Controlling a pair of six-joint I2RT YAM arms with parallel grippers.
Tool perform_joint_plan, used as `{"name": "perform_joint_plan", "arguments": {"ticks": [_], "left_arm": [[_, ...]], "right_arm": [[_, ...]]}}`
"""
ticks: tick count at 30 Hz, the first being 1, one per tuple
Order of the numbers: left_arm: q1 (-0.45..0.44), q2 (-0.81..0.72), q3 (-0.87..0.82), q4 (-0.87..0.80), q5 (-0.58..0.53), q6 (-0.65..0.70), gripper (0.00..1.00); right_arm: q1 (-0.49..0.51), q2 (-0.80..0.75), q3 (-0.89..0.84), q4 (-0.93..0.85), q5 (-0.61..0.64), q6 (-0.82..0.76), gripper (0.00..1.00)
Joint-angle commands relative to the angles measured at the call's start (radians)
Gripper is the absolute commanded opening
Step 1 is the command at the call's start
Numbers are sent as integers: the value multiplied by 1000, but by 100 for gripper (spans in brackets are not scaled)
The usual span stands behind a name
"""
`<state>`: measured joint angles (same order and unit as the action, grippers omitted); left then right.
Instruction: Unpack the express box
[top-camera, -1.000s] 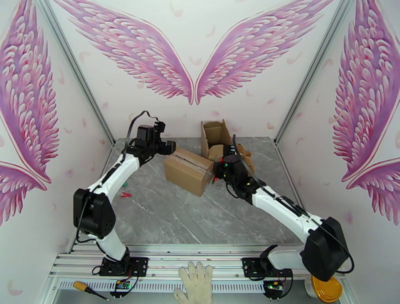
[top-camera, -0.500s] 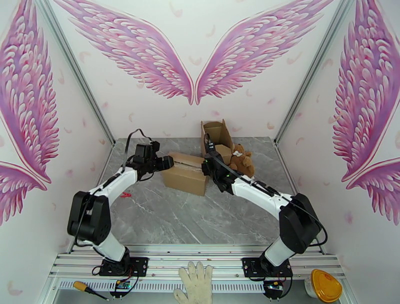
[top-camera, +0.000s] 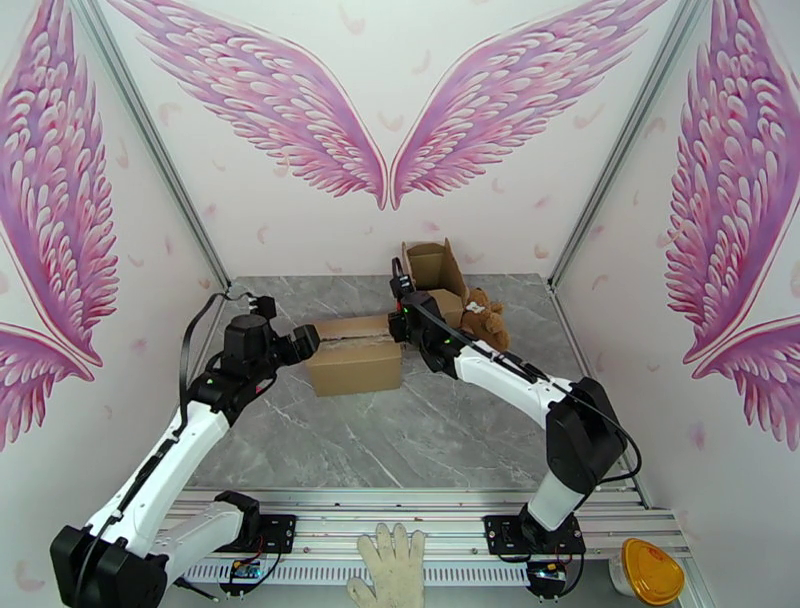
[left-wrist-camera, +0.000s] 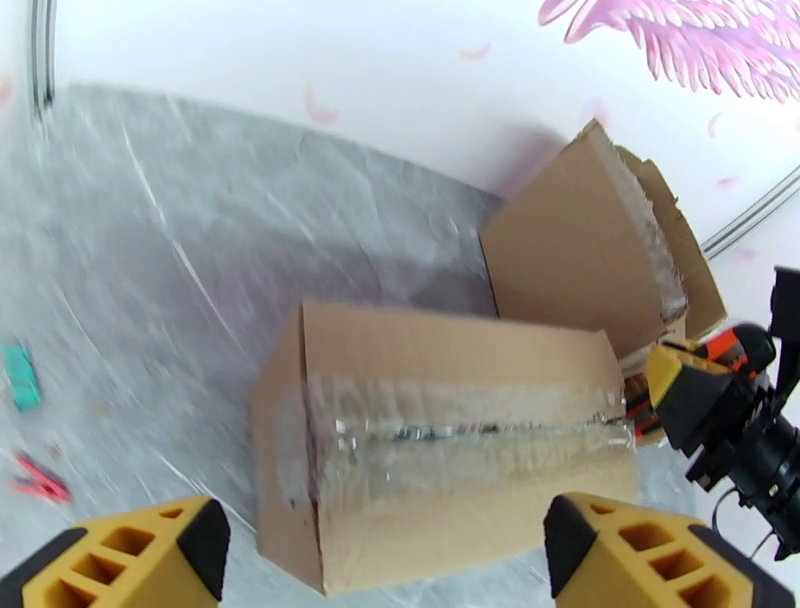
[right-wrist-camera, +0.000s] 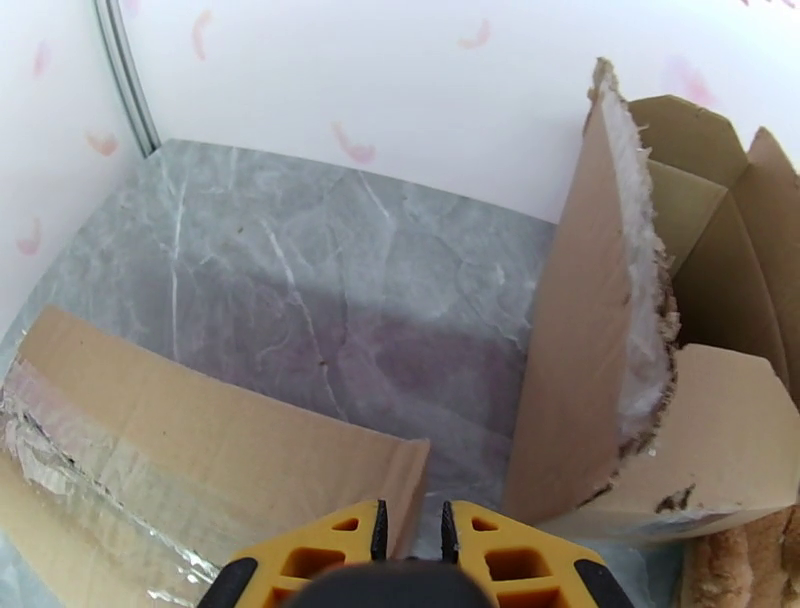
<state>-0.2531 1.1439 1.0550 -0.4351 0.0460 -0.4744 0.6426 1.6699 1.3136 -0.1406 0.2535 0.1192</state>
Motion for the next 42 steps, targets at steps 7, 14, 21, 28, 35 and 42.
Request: {"name": "perform_joint_plan", "arguments": {"ticks": [7,14,21,28,35,42], "left_arm": [[27,551,519,-220,249,308,84],[35,718,625,-309,322,325,78],[51,614,444,-279,357,297,75],[68,412,198,-221,466,224,74],[-12,222,-39,-29,532,58,72],[-149,140,-150,101,519,-23,74]], "right_arm": [[36,-292,-187,-135,20,27,0],[132,-288,-287,-30,-118,38,0],[142,-85,-137,-8,49,77,0],[94,115,85,5,71,42,0],[69,293,294,24,-174,37,0],[66,341,370,46,-419,-12,0]]}}
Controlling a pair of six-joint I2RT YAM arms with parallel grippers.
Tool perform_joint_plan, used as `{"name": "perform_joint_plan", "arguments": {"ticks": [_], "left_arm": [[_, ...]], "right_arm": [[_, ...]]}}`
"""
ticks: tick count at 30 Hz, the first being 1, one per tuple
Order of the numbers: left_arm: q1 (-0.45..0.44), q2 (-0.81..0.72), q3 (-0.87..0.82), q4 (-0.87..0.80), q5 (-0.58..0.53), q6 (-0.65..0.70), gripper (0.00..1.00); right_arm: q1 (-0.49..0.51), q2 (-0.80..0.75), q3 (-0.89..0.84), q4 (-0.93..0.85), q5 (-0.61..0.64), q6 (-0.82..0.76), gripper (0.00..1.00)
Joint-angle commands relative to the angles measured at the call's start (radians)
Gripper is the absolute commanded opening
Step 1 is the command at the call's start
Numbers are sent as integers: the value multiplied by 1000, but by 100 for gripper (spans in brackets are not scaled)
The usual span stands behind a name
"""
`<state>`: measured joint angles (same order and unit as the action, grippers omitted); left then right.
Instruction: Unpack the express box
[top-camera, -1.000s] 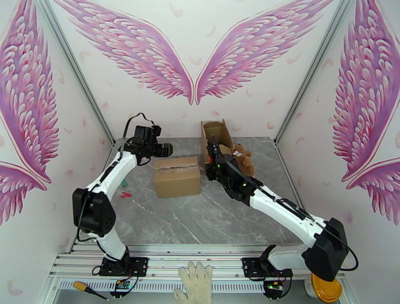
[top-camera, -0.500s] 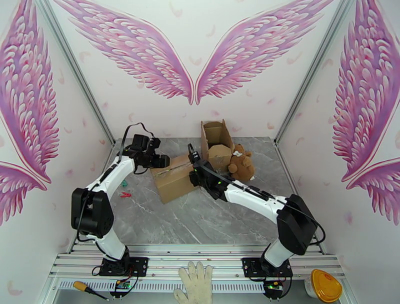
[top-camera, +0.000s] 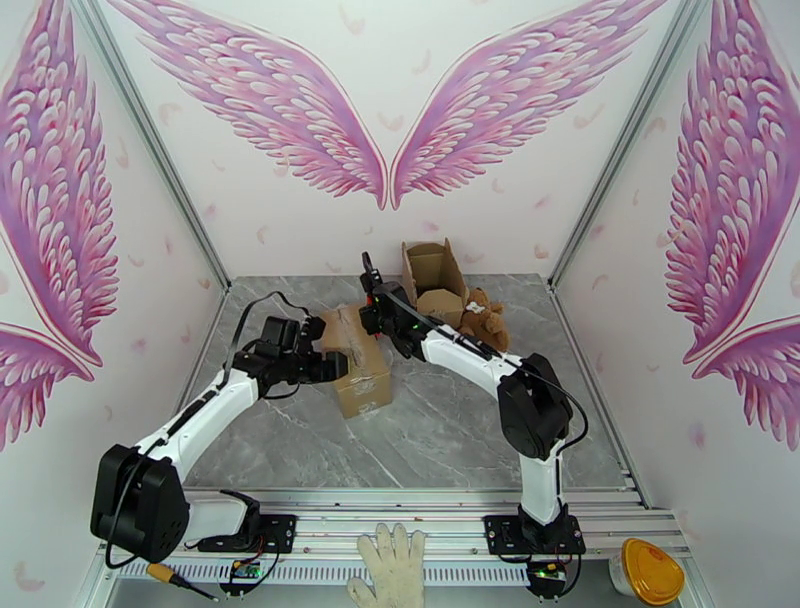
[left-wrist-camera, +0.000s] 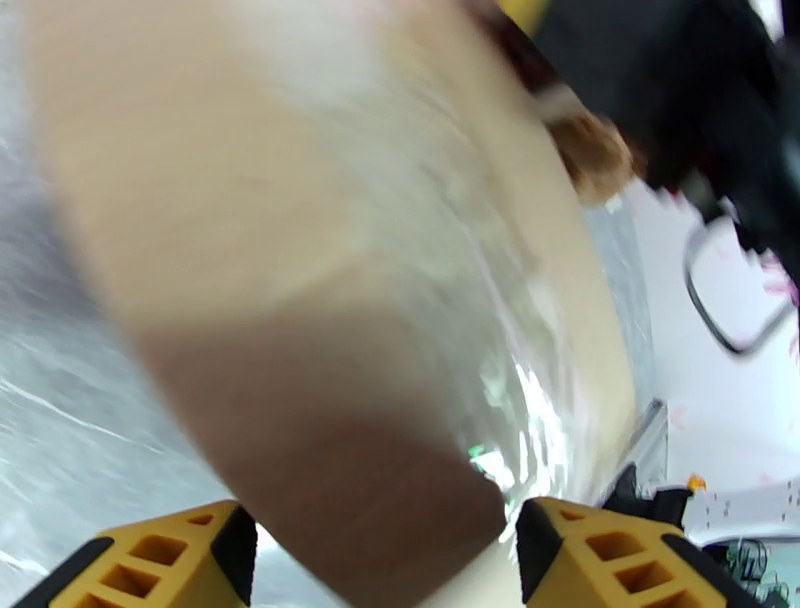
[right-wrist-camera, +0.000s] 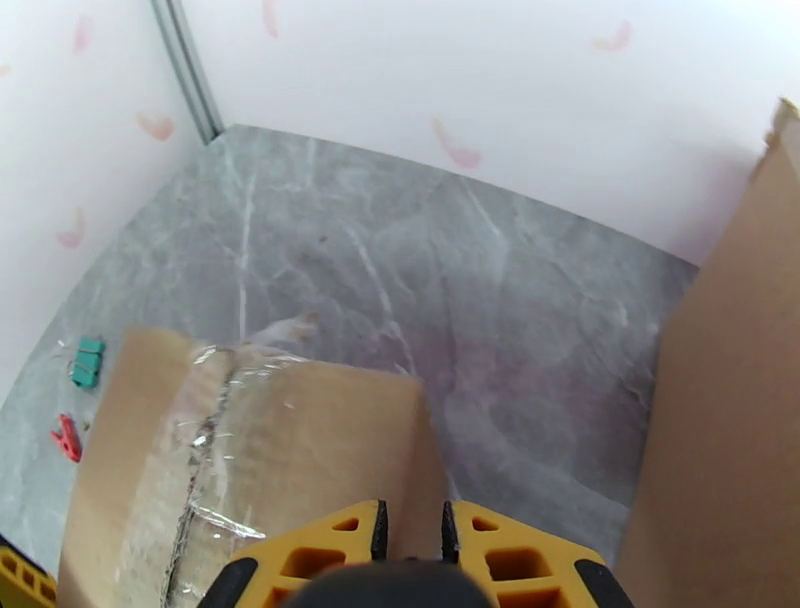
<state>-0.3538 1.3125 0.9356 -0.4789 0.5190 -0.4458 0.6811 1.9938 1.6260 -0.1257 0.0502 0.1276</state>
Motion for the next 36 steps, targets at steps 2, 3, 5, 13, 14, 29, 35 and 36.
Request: {"name": "perform_joint_plan", "arguments": {"ticks": [2,3,5,13,14,29,35,36], "left_arm": [[-90,-32,-30,180,25,-35,78],[-115,-32,-27,191,3,-20,82],[-157,-43,-32,211,-63,13,89],[-214,-342,-121,253,-430,225,99],[-212,-368,-118,248,-471,270,99],[-142,-249,41,90,-671,1041,99],[105,-138,112,119,-585,557,99],[122,-111,122,110,-579,502,99]], "right_arm": [[29,14,61,37,-272,-47,0],[28,13,67,32,-288,-58,0],[28,7,88,2,-264,-84,0],[-32,-100,94,-54,-135,-32,0],[-43,-118,92,-58,-132,-3,0],[-79,-460,-229,-178,30,155,0],[-23,-544,-454,-140,31,199,0],[-8,-536,-468,-133,19,206,0]]}}
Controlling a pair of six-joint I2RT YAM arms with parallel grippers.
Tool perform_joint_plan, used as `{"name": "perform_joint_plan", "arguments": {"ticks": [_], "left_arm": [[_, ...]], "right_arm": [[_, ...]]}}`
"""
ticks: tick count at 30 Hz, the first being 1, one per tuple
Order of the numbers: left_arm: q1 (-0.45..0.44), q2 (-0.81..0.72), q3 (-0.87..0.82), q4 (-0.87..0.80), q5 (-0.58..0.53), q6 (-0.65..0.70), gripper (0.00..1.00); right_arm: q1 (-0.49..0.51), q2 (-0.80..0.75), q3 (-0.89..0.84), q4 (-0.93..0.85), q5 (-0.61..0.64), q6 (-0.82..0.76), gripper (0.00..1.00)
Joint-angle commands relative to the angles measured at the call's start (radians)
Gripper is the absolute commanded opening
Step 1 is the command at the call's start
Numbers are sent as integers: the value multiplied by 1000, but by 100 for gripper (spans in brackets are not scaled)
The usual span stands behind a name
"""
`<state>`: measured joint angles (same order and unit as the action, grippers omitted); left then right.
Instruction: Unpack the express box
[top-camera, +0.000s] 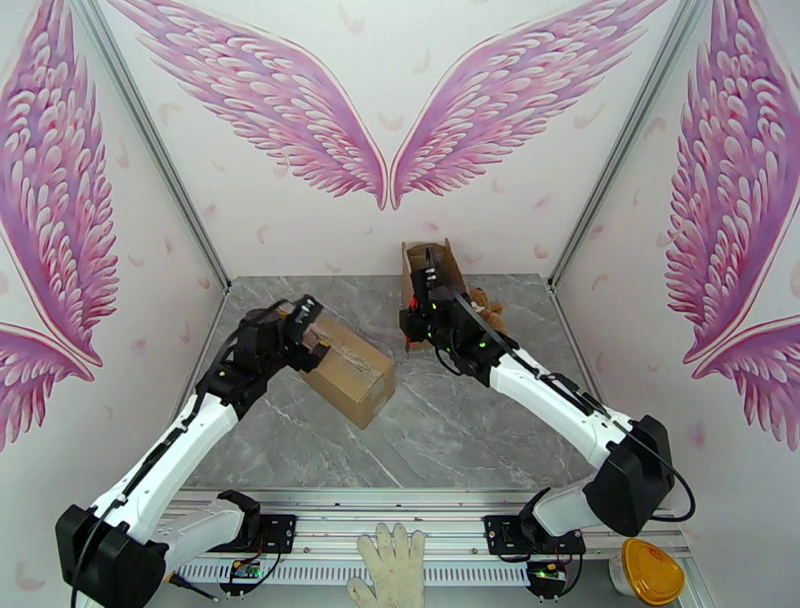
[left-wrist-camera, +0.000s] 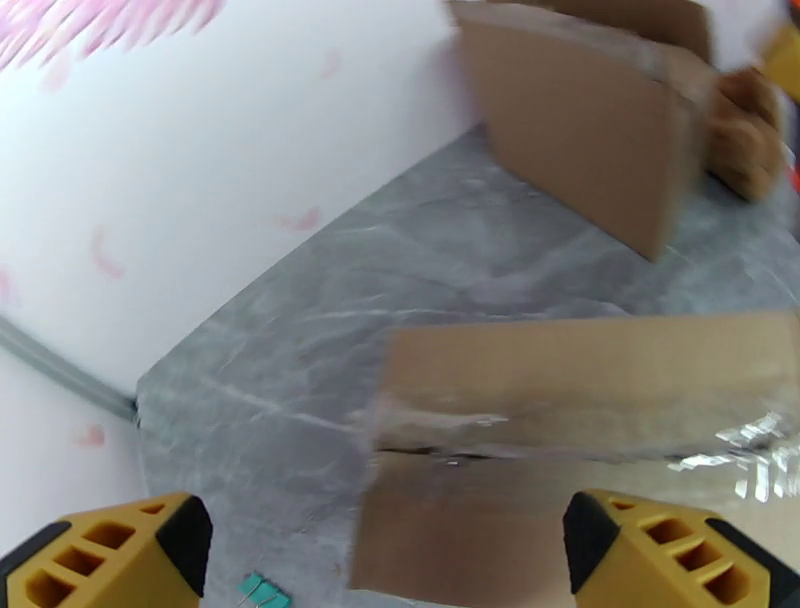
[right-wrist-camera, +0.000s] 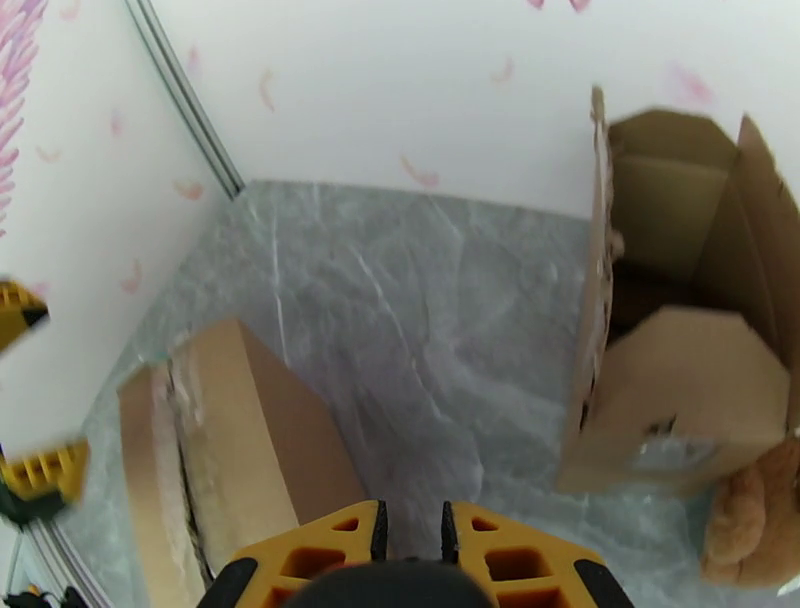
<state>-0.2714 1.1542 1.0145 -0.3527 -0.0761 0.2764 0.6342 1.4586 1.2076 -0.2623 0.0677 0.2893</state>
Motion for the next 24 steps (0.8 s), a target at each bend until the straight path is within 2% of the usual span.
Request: {"name": "perform_joint_plan", "arguments": {"ticks": [1,7,15,19,24], "left_arm": [[50,70,54,-28,20,-267,99],[113,189,67,-28,137,-528,93],[135,237,40,-25,271,-644,83],[135,188,-3,-38,266,-706,79],[132,107,-29,-66,213,-724,81]], "right_arm": [[49,7,-55,8,-14,48,0],[73,60,-36,61,-49,82,0],[63,178,127,36,-4,73,0],[34,206,163,31,8,70,0],[-16,188,146,42,10,78,0]]}}
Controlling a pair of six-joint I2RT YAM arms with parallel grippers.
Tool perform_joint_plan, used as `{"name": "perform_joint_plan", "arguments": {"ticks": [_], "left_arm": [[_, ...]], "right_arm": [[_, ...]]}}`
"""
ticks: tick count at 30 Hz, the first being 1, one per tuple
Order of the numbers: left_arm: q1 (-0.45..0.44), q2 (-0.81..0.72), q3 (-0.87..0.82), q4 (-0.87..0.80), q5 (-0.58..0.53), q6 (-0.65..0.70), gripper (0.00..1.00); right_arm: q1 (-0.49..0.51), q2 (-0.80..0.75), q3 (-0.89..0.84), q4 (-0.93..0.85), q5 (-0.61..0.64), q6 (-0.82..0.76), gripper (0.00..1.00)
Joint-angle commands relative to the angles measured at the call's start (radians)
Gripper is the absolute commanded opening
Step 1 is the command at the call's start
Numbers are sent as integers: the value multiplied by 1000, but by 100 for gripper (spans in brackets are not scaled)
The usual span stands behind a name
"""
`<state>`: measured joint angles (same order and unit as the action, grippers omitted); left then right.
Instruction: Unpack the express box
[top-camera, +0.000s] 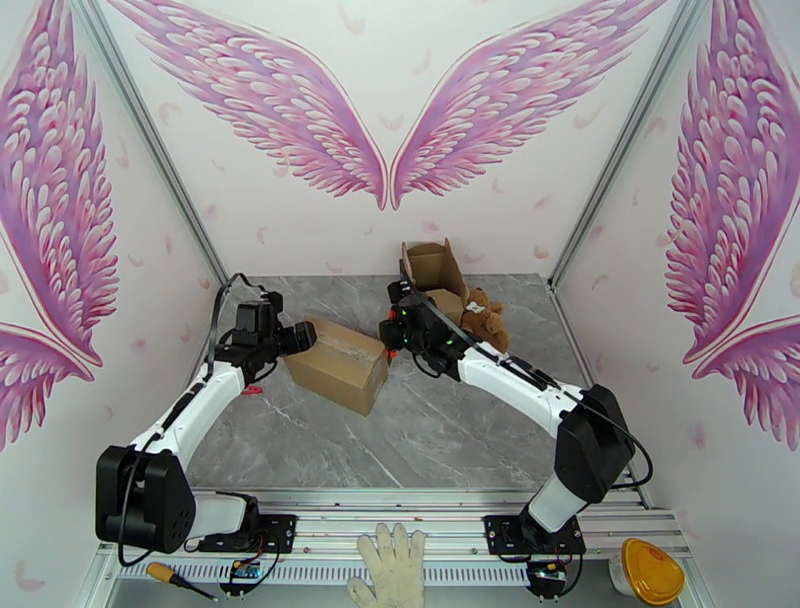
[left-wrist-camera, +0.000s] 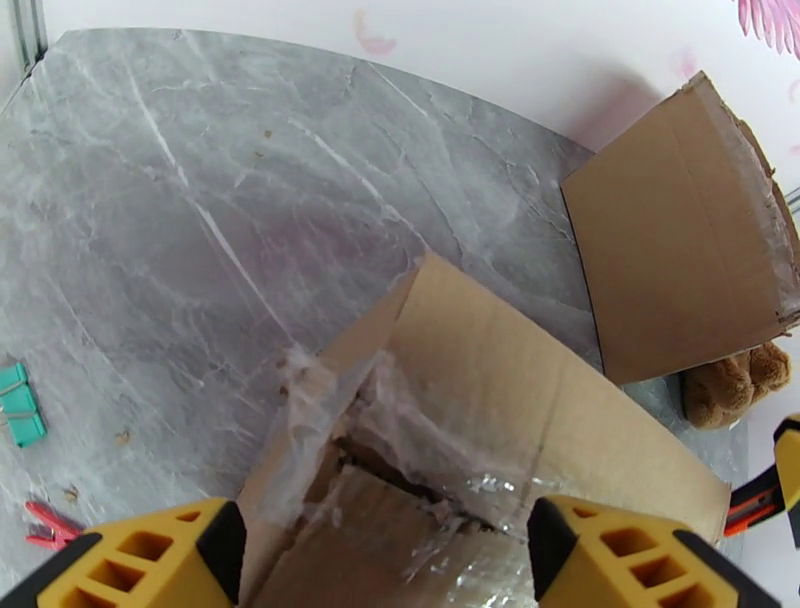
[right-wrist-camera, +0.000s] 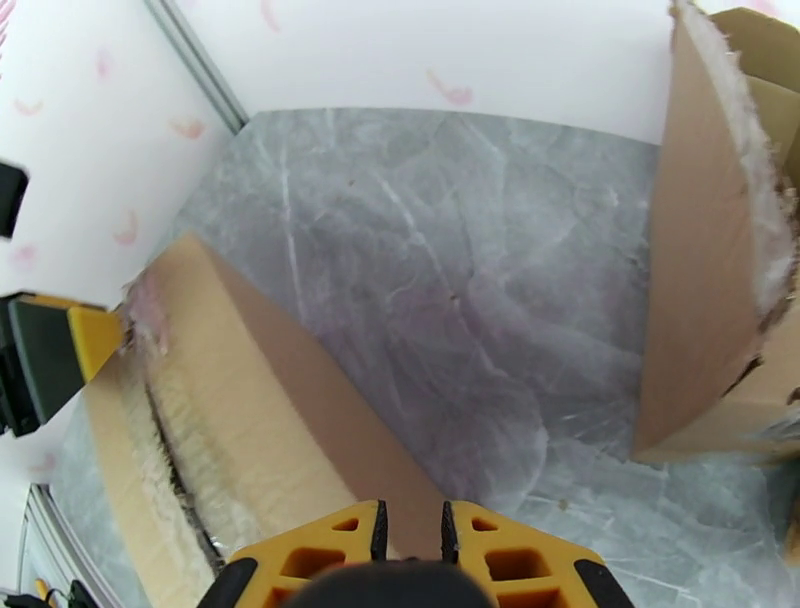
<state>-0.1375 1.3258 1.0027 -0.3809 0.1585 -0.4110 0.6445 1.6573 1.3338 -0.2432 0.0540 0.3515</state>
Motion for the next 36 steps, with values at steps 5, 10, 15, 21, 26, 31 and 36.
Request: {"name": "perform_joint_plan", "arguments": {"ticks": [5,10,15,21,26,31,36], "left_arm": [[-33,-151,-3,-44,-139,133,86],[-184,-262,-77,25,-191,729,87],[-299,-321,-170,4,-96,1214,89],[-359,-292,-228,58,-130,1456,89],[-396,-215,-212,81,-128,1537,89],[-414,-136,-174,119,-103,1526,89],[-430,-89,-144,126,-108,1520,87]], "right_arm": [[-72,-96,-65,64,11,120,0],[-87,-234,-262,217,22,389,0],[-82,-285,-450,479,-1,647,0],[-66,-277,-525,631,44,737,0],[-64,-256,-537,698,54,784,0],[-62,-235,-518,677,67,802,0],[-62,-206,-508,684,78,819,0]]}}
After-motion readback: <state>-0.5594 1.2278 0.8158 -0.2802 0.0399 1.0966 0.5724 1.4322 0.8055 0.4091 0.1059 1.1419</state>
